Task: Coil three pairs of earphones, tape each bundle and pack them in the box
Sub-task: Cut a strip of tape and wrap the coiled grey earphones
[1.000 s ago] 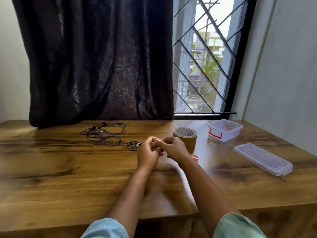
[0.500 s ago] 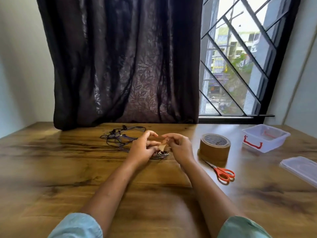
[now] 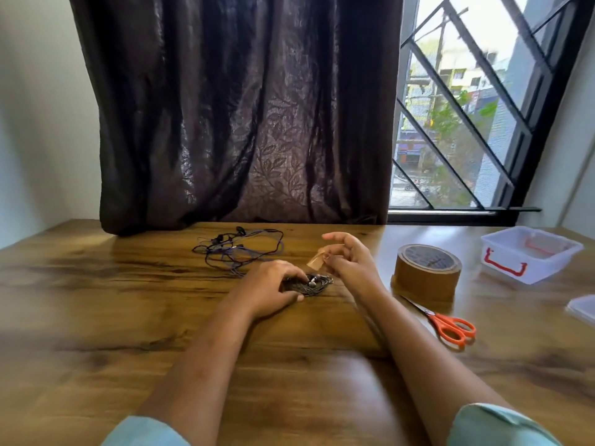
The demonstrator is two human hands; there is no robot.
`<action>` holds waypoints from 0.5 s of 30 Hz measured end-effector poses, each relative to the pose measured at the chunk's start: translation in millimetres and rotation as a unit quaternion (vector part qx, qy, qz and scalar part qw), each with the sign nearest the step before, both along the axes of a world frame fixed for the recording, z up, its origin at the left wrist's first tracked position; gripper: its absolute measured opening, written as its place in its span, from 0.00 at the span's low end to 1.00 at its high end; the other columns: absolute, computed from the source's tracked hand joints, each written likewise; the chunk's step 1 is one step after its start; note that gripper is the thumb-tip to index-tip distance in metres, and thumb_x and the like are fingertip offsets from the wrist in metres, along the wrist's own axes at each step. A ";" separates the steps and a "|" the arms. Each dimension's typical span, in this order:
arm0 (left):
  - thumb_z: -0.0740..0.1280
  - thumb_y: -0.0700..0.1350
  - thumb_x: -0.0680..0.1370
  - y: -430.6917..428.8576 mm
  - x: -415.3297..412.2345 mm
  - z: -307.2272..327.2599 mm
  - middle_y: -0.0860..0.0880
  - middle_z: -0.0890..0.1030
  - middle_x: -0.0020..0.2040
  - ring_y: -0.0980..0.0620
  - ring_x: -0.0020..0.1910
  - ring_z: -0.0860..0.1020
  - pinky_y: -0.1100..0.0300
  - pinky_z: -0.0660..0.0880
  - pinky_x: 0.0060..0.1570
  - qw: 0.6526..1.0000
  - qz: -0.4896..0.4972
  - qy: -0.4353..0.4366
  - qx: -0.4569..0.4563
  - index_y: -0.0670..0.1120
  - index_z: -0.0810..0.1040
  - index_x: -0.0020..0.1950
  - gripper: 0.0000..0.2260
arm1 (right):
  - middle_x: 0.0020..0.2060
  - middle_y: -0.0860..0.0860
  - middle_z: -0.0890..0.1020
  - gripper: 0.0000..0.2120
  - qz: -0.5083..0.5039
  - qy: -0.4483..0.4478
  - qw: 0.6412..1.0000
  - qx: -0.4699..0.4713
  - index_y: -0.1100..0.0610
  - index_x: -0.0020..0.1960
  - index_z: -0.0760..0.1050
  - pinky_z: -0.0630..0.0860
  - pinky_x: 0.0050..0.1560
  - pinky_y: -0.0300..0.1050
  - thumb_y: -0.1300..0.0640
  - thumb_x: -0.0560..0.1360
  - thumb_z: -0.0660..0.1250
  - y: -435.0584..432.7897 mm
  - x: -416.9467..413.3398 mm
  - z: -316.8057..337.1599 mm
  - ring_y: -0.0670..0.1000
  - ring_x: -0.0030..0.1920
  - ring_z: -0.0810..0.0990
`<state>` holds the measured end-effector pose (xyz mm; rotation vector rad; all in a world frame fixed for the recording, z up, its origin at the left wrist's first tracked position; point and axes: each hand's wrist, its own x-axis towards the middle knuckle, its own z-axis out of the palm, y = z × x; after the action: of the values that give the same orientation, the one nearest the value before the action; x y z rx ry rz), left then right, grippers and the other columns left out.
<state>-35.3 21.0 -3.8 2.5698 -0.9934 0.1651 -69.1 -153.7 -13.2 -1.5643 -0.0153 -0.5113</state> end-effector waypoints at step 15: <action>0.55 0.48 0.82 -12.0 5.9 -8.4 0.49 0.76 0.50 0.49 0.46 0.74 0.47 0.74 0.49 1.000 0.017 -0.011 0.012 0.50 0.66 0.49 0.04 | 0.40 0.50 0.81 0.20 0.046 -0.020 0.993 -0.110 0.52 0.58 0.76 0.78 0.47 0.45 0.72 0.72 0.66 8.5 -3.7 3.5 0.50 0.39 0.78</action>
<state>-29.4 8.9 -12.2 2.6129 -0.9664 0.1932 -72.8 -145.1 -9.8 -1.7592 -0.1792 -0.4794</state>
